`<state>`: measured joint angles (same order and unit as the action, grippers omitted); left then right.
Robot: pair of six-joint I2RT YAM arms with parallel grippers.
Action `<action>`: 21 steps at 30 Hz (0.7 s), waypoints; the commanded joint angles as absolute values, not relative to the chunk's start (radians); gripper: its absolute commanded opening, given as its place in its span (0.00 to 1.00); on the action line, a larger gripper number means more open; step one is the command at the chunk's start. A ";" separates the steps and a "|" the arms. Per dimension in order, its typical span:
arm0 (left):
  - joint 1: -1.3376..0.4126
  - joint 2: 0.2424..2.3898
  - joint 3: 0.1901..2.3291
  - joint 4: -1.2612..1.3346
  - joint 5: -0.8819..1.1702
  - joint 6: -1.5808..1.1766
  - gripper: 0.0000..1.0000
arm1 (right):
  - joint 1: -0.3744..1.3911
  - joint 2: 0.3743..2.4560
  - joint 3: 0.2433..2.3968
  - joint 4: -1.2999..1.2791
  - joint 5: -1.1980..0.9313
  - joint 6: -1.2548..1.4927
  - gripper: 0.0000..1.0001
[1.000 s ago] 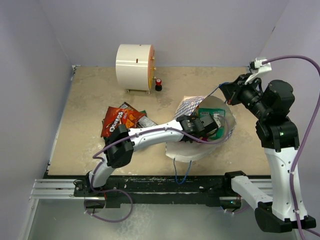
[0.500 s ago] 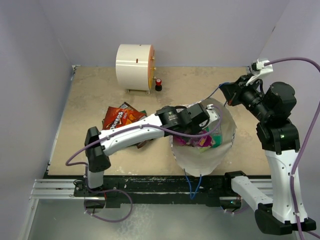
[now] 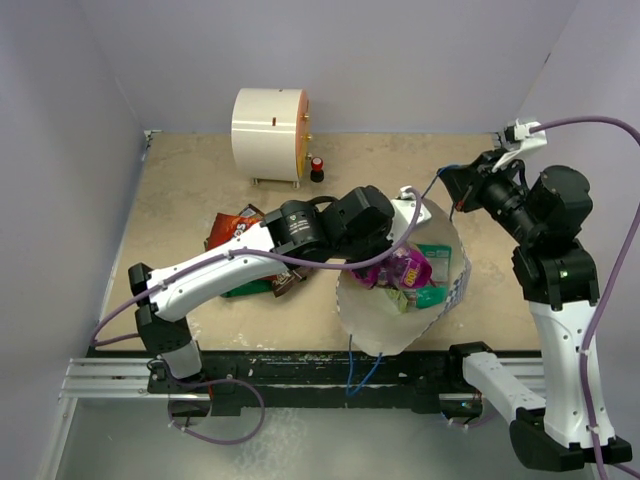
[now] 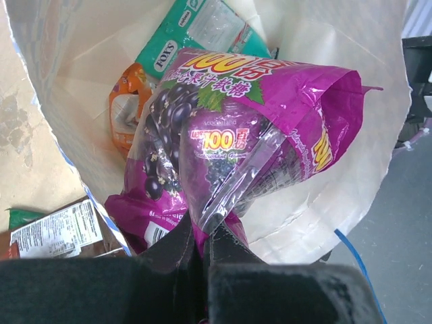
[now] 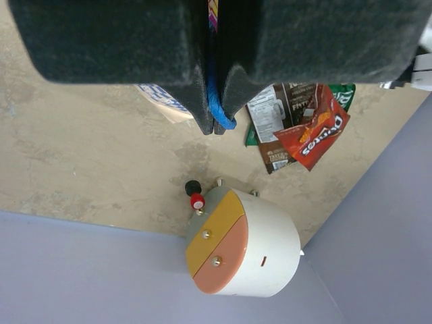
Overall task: Take the snacks out of the paper bag
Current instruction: Take out the snack from the paper bag, then place the snack at the center of the board.
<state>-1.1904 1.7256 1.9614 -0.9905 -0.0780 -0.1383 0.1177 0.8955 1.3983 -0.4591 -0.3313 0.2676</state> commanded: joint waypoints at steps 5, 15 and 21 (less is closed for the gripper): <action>-1.181 1.534 2.001 -0.844 0.061 -0.168 0.00 | 0.118 0.904 1.422 -0.356 -0.340 0.264 0.00; -1.181 1.274 1.969 -0.756 -0.186 -0.164 0.00 | 0.118 0.946 1.432 -0.333 -0.354 0.243 0.00; -1.181 1.163 1.840 -0.720 -0.479 -0.021 0.00 | 0.118 0.943 1.418 -0.333 -0.346 0.214 0.00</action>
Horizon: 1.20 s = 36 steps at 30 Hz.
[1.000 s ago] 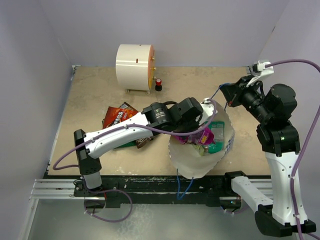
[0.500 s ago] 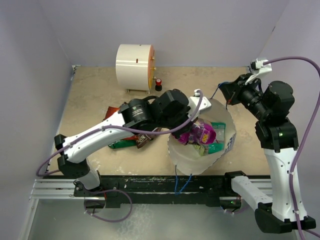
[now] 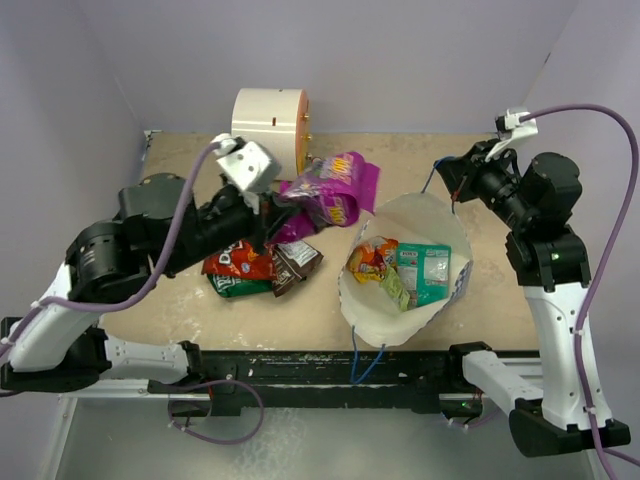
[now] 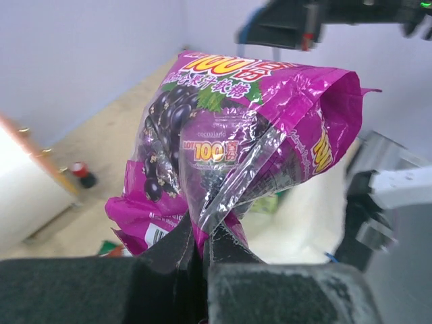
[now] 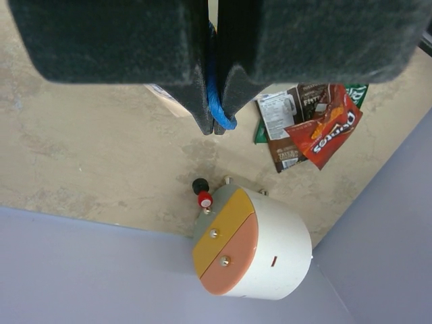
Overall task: Take the snacks out of the paper bag
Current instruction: Place the snack at the center of the board.
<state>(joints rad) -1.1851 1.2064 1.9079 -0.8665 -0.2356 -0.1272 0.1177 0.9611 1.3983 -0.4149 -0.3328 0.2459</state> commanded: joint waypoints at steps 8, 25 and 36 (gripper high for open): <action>-1.169 1.015 1.412 -0.330 -0.904 0.327 0.00 | 0.118 0.915 1.450 -0.379 -0.299 0.170 0.00; -0.765 1.133 1.023 -0.325 -0.740 0.137 0.00 | 0.118 0.937 1.508 -0.409 -0.311 0.144 0.00; -0.736 1.158 0.897 -0.338 -0.648 0.017 0.00 | 0.118 0.920 1.504 -0.412 -0.304 0.161 0.00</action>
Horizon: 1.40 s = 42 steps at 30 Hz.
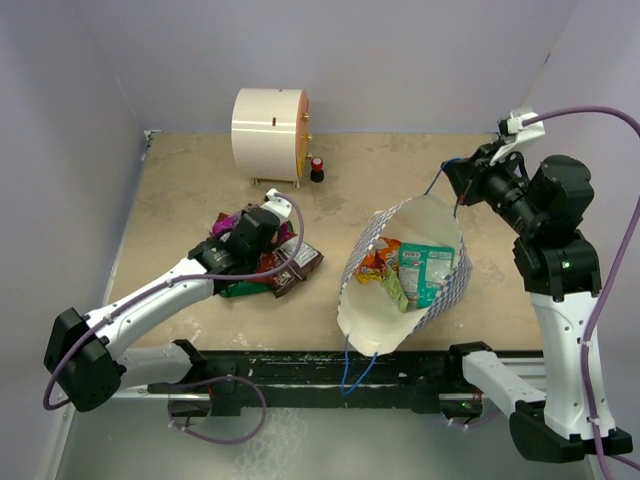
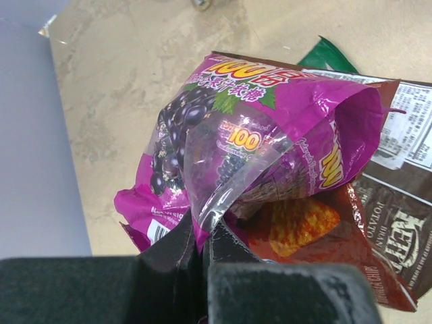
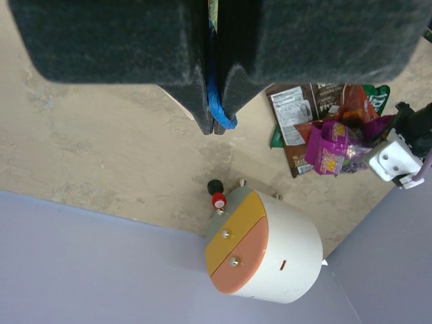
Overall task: Take the snacks out of the paper bag
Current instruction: Place the snack at the center of the board.
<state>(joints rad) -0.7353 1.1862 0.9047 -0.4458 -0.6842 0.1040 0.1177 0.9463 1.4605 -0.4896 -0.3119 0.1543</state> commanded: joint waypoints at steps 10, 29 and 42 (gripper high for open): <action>-0.736 1.269 0.862 -0.482 -0.539 -0.324 0.00 | 0.118 0.915 1.500 -0.414 -0.288 0.148 0.00; -0.735 1.156 0.911 -0.617 -0.329 -0.481 0.76 | 0.117 0.971 1.488 -0.247 -0.143 0.011 0.00; -0.734 1.057 1.159 -0.697 -0.185 -0.430 0.99 | 0.101 1.070 1.667 -0.333 -0.407 -0.295 0.00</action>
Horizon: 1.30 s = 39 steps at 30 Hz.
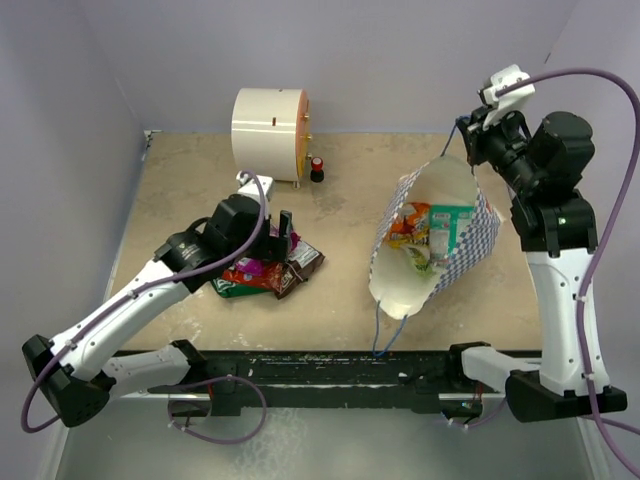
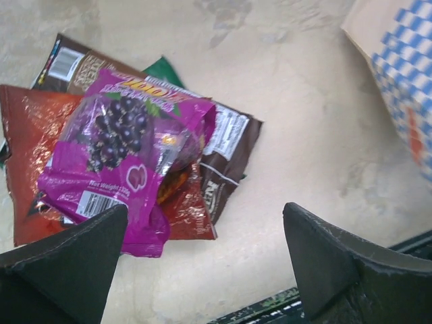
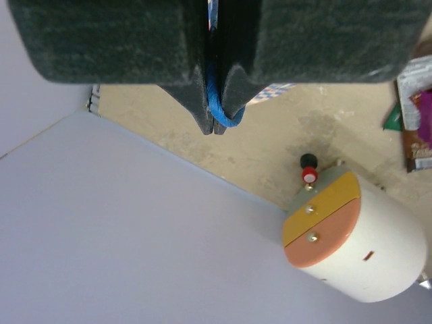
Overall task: Take the snacks out of the paper bag
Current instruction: Place the snack at the center of the board, then adjust the paper bag at the center of the board, then take out the snack from the paper bag.
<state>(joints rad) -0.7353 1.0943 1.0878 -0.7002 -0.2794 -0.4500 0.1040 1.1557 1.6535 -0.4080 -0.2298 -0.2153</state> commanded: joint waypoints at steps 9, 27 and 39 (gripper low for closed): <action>-0.735 1.097 1.231 -0.547 0.209 -0.426 0.99 | 0.101 0.850 1.319 -0.304 -0.662 -0.022 0.00; -1.255 1.376 1.261 -0.078 -0.025 -0.153 0.86 | 0.101 0.854 1.405 -0.437 -0.532 0.084 0.00; -1.261 1.807 1.426 0.087 -0.168 -0.211 0.42 | 0.101 0.867 1.456 -0.488 -0.514 0.091 0.00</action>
